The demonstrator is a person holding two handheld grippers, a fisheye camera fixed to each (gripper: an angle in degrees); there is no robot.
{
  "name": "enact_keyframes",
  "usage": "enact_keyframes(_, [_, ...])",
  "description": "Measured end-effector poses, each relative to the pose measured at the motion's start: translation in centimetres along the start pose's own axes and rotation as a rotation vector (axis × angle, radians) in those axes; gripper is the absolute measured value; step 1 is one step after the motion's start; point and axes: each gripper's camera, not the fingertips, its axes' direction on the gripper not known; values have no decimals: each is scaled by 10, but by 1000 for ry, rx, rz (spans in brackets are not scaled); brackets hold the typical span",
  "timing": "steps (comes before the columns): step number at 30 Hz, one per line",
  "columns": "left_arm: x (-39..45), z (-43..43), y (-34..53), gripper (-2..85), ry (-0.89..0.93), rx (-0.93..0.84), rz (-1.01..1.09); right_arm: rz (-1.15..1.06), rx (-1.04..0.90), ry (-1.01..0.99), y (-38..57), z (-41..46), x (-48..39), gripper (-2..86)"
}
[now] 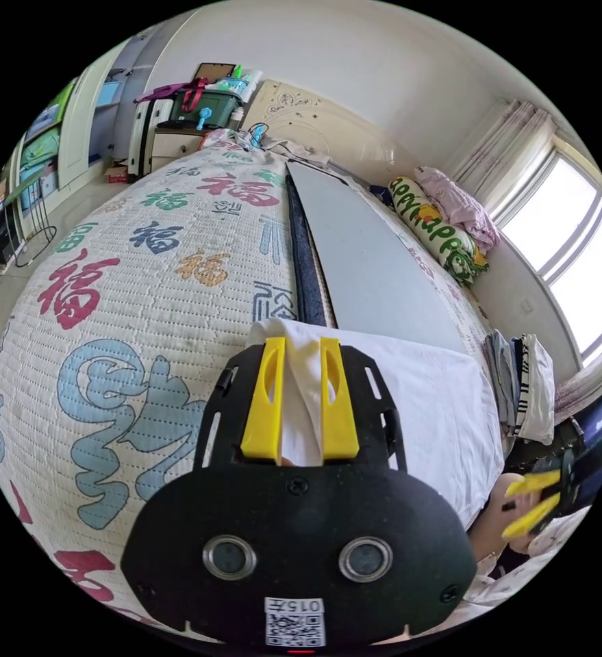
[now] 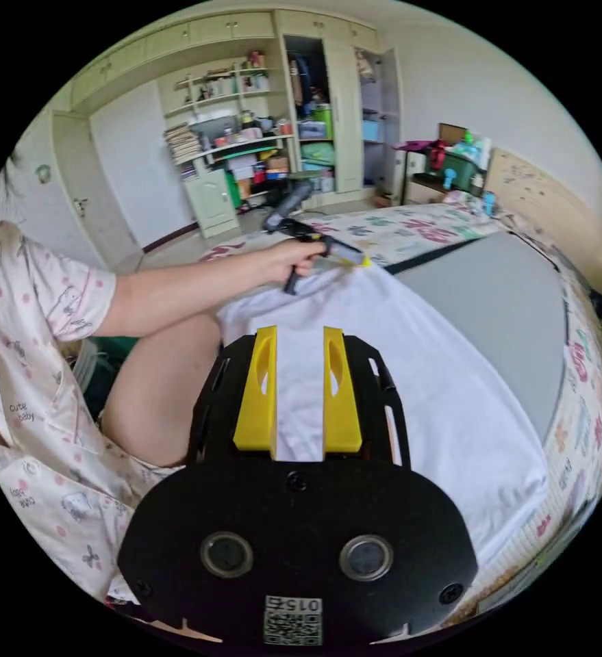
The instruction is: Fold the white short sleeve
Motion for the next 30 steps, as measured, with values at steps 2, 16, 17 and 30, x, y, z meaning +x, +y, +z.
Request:
enact_keyframes(2, [-23,-1,-6,83,46,15,-30,-78,-34,-63,35,59,-119,109])
enact_keyframes(16, [-149,96,-37,43,140,-34,-139,-42,-246,19,135,183,-283,29])
enact_keyframes(17, [-161,100,-37,27,154,-19,-143,-40,-240,14,132,175,-287,20])
enact_keyframes(30, [-251,199,-9,63,-97,-69,47,3,-262,-61,-36,101,-290,-3])
